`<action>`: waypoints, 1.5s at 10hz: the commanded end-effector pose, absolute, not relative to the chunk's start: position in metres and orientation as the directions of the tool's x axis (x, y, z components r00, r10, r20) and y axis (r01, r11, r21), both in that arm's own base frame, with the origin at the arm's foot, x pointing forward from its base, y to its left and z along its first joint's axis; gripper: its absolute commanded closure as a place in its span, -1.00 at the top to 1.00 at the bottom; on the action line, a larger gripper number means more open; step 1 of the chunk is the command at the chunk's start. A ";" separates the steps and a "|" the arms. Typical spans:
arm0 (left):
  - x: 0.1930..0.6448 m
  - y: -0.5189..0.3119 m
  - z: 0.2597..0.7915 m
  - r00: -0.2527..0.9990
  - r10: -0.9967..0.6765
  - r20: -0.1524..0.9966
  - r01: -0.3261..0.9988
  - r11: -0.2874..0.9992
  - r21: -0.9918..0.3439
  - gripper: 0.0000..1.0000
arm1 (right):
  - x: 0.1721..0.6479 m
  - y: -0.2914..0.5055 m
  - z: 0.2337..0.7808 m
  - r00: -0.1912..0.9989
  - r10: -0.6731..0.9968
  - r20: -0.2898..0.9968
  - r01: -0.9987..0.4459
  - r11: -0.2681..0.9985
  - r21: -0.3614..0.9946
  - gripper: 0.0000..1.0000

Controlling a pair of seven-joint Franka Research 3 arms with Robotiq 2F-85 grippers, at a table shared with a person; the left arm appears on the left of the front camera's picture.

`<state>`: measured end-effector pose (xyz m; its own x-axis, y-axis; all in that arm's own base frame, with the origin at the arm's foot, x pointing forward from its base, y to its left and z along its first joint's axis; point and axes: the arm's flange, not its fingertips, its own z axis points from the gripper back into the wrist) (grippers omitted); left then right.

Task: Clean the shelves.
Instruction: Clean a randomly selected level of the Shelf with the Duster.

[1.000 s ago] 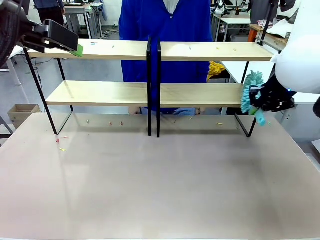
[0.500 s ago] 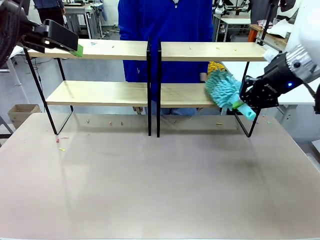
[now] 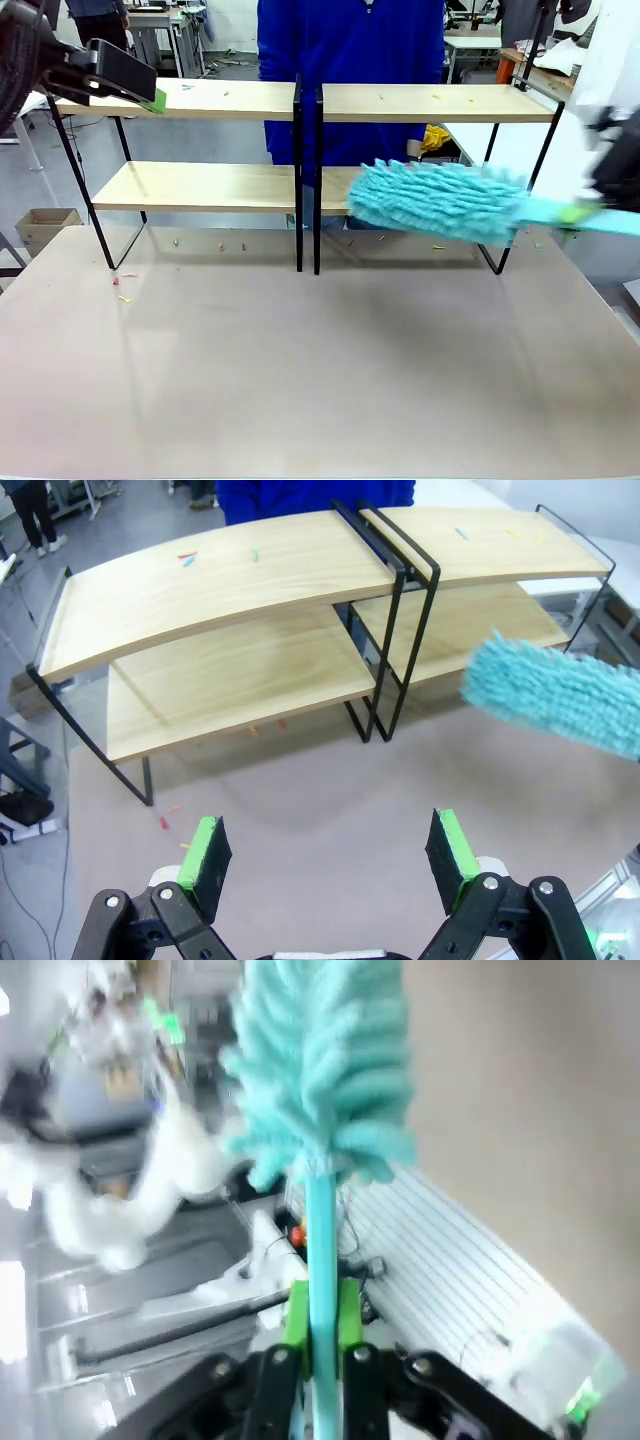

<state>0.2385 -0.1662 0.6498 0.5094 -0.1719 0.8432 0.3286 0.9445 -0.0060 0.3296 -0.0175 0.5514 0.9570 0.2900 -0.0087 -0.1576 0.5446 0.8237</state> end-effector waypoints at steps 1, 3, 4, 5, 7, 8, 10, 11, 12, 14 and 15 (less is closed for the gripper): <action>0.238 -0.165 0.650 0.507 -0.168 0.846 0.326 0.945 -0.008 1.00 | 0.308 -0.092 0.594 0.933 0.359 -0.018 -0.197 0.552 0.810 -0.75; 0.238 -0.165 0.650 0.507 -0.168 0.846 0.326 0.945 -0.008 1.00 | 0.251 -0.166 0.650 0.905 0.236 0.354 -0.421 0.385 0.821 -0.75; 0.238 -0.165 0.650 0.507 -0.168 0.846 0.326 0.945 -0.008 1.00 | 0.230 -0.191 0.673 0.822 0.093 0.562 -0.558 0.331 0.761 -0.75; 0.238 -0.165 0.650 0.507 -0.168 0.846 0.326 0.945 -0.008 1.00 | 0.214 -0.210 0.687 0.713 -0.012 0.701 -0.659 0.328 0.676 -0.75; 0.238 -0.165 0.650 0.507 -0.168 0.846 0.326 0.945 -0.008 1.00 | 0.197 -0.239 0.704 0.485 -0.150 0.862 -0.792 0.343 0.505 -0.75; 0.238 -0.165 0.650 0.507 -0.168 0.846 0.326 0.945 -0.008 1.00 | 0.198 -0.242 0.706 0.379 -0.245 0.893 -0.809 0.380 0.448 -0.75; 0.238 -0.165 0.650 0.507 -0.168 0.846 0.326 0.945 -0.008 1.00 | 0.181 -0.258 0.717 0.679 -0.183 0.711 -0.632 0.349 0.692 -0.75; 0.238 -0.165 0.650 0.507 -0.168 0.846 0.326 0.945 -0.008 1.00 | 0.181 -0.258 0.717 0.679 -0.183 0.711 -0.632 0.349 0.692 -0.75; 0.238 -0.165 0.650 0.507 -0.168 0.846 0.326 0.945 -0.008 1.00 | 0.181 -0.258 0.717 0.679 -0.183 0.711 -0.632 0.349 0.692 -0.75; 0.238 -0.165 0.650 0.507 -0.168 0.846 0.326 0.945 -0.008 1.00 | 0.181 -0.258 0.717 0.679 -0.183 0.711 -0.632 0.349 0.692 -0.75; 0.238 -0.165 0.650 0.507 -0.168 0.846 0.326 0.945 -0.008 1.00 | 0.181 -0.258 0.717 0.679 -0.183 0.711 -0.632 0.349 0.692 -0.75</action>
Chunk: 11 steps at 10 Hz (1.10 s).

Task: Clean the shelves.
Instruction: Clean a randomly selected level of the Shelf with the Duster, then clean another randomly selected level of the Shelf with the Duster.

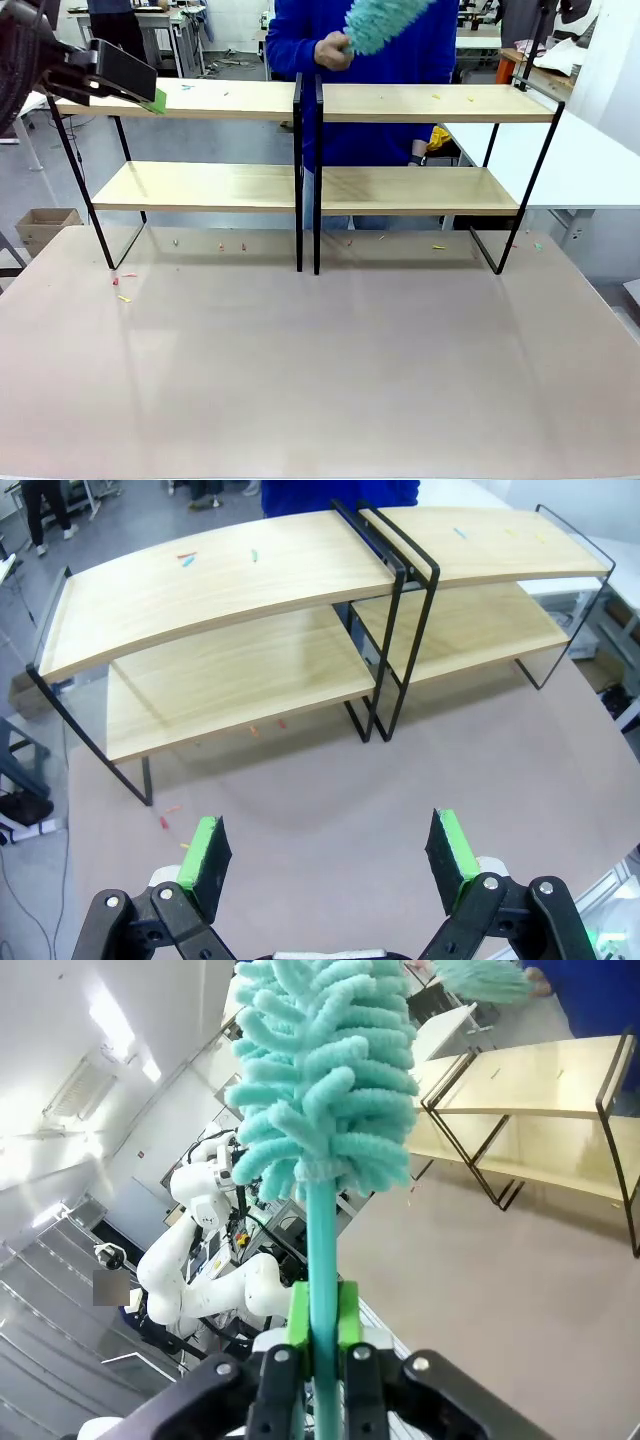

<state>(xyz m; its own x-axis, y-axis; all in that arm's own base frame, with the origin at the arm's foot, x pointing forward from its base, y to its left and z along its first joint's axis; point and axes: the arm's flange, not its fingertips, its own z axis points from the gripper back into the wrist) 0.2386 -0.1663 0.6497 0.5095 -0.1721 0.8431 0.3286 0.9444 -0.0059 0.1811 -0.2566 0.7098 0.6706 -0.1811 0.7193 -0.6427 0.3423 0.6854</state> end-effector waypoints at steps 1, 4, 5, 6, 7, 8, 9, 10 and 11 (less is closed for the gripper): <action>0.238 -0.165 0.650 0.507 -0.168 0.846 0.326 0.945 -0.008 1.00 | 0.181 -0.258 0.717 0.679 -0.183 0.711 -0.632 0.349 0.692 -0.75; 0.238 -0.165 0.650 0.507 -0.168 0.846 0.326 0.945 -0.008 1.00 | 0.181 -0.258 0.717 0.679 -0.183 0.711 -0.632 0.349 0.692 -0.75; 0.238 -0.165 0.650 0.507 -0.168 0.846 0.326 0.945 -0.008 1.00 | 0.181 -0.258 0.717 0.679 -0.183 0.711 -0.632 0.349 0.692 -0.75; 0.238 -0.165 0.650 0.507 -0.168 0.846 0.326 0.945 -0.008 1.00 | 0.181 -0.258 0.717 0.679 -0.183 0.711 -0.632 0.349 0.692 -0.75; 0.238 -0.165 0.650 0.507 -0.168 0.846 0.326 0.945 -0.008 1.00 | 0.181 -0.258 0.717 0.679 -0.183 0.711 -0.632 0.349 0.692 -0.75; 0.238 -0.165 0.650 0.507 -0.168 0.846 0.326 0.945 -0.008 1.00 | 0.181 -0.258 0.717 0.679 -0.183 0.711 -0.632 0.349 0.692 -0.75; 0.238 -0.165 0.650 0.507 -0.168 0.846 0.326 0.945 -0.008 1.00 | 0.181 -0.258 0.717 0.679 -0.183 0.711 -0.632 0.349 0.692 -0.75; 0.238 -0.165 0.650 0.507 -0.168 0.846 0.326 0.945 -0.008 1.00 | 0.181 -0.258 0.717 0.679 -0.183 0.711 -0.632 0.349 0.692 -0.75; 0.238 -0.165 0.650 0.507 -0.168 0.846 0.326 0.945 -0.008 1.00 | 0.182 -0.259 0.711 0.677 -0.179 0.714 -0.633 0.352 0.689 -0.75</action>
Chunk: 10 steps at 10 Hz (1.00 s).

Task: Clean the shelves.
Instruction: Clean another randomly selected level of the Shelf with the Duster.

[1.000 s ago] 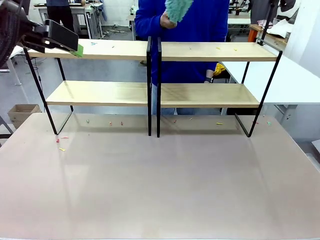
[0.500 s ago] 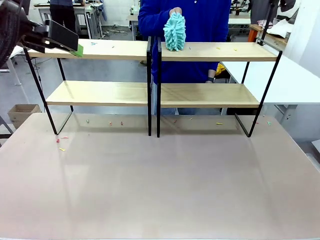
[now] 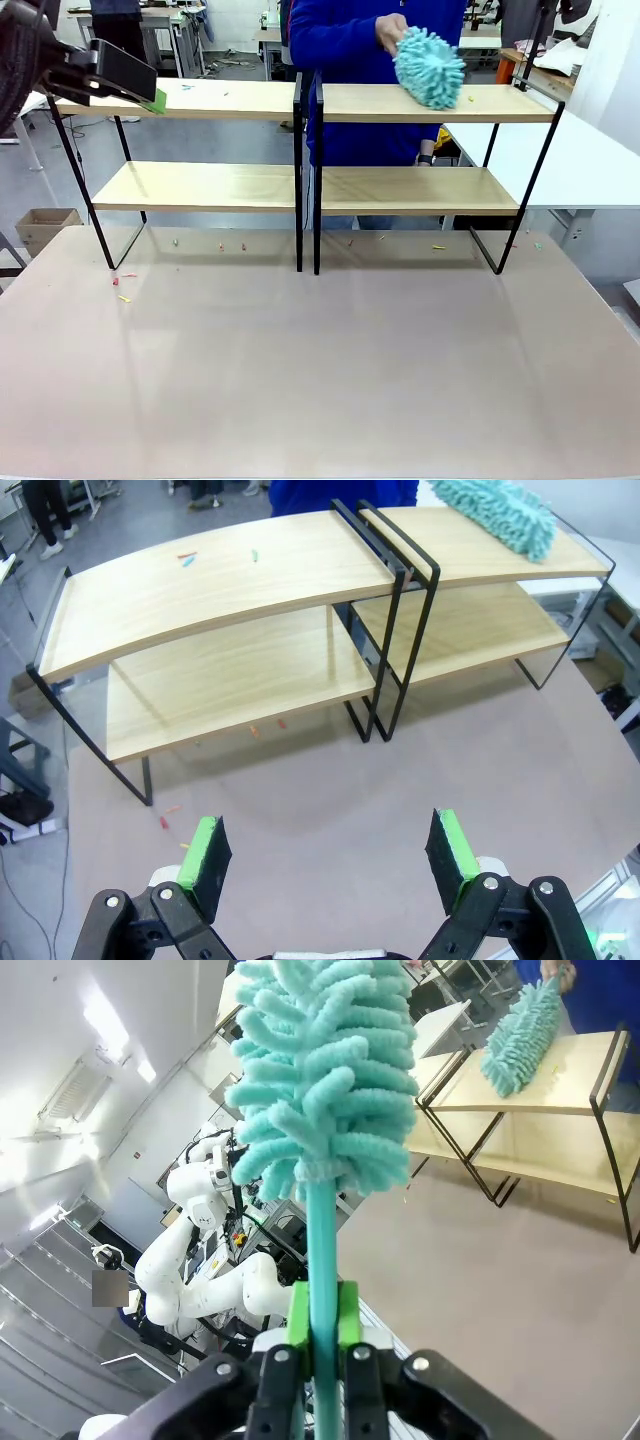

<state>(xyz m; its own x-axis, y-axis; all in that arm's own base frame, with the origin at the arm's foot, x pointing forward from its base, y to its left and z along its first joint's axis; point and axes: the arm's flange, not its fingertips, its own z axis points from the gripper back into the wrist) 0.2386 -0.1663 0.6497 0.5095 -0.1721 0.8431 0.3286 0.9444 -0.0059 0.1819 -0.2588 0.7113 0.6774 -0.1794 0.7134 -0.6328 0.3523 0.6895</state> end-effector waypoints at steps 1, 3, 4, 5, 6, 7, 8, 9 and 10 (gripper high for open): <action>0.238 -0.165 0.650 0.507 -0.168 0.846 0.326 0.945 -0.008 1.00 | 0.180 -0.227 0.712 0.724 -0.047 0.688 -0.616 0.405 0.676 -0.75; 0.238 -0.165 0.650 0.507 -0.168 0.846 0.326 0.945 -0.008 1.00 | 0.210 -0.125 0.703 0.767 0.253 0.589 -0.619 0.530 0.579 -0.75; 0.238 -0.165 0.650 0.507 -0.168 0.846 0.326 0.945 -0.008 1.00 | 0.222 -0.070 0.687 0.778 0.391 0.492 -0.622 0.590 0.515 -0.75; 0.238 -0.165 0.650 0.507 -0.168 0.846 0.326 0.945 -0.008 1.00 | 0.217 -0.024 0.672 0.720 0.576 0.387 -0.692 0.565 0.449 -0.75; 0.238 -0.165 0.650 0.507 -0.168 0.846 0.326 0.945 -0.008 1.00 | 0.202 -0.021 0.681 0.658 0.626 0.419 -0.753 0.529 0.391 -0.75; 0.238 -0.165 0.650 0.507 -0.168 0.846 0.326 0.945 -0.008 1.00 | 0.190 -0.064 0.705 0.675 0.473 0.567 -0.723 0.577 0.380 -0.75; 0.238 -0.165 0.650 0.507 -0.168 0.846 0.326 0.945 -0.008 1.00 | 0.163 -0.123 0.722 0.665 0.305 0.681 -0.707 0.552 0.443 -0.75; 0.238 -0.165 0.650 0.507 -0.168 0.846 0.326 0.945 -0.008 1.00 | 0.133 -0.163 0.728 0.656 0.263 0.707 -0.708 0.539 0.456 -0.75; 0.238 -0.165 0.650 0.507 -0.168 0.846 0.326 0.945 -0.008 1.00 | 0.102 -0.211 0.731 0.630 0.169 0.758 -0.706 0.530 0.469 -0.75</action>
